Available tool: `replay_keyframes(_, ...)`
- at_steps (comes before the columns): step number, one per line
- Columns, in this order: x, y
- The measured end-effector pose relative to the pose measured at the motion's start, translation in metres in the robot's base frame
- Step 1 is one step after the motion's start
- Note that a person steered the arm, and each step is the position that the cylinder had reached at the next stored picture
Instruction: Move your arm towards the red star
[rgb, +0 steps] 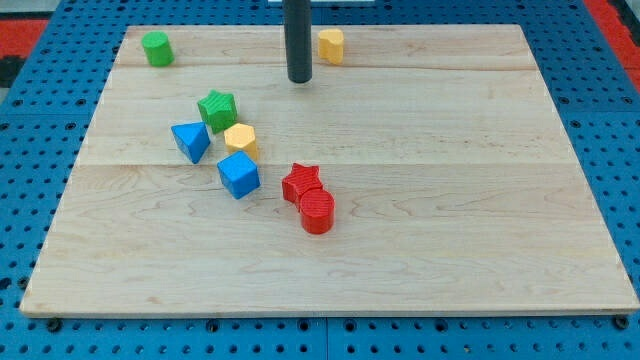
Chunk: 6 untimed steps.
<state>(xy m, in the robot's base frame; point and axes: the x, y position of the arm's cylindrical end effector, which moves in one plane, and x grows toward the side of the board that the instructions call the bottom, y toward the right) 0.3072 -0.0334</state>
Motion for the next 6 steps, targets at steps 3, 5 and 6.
replay_keyframes(3, 0.114, 0.012)
replay_keyframes(5, 0.119, 0.017)
replay_keyframes(6, 0.119, 0.015)
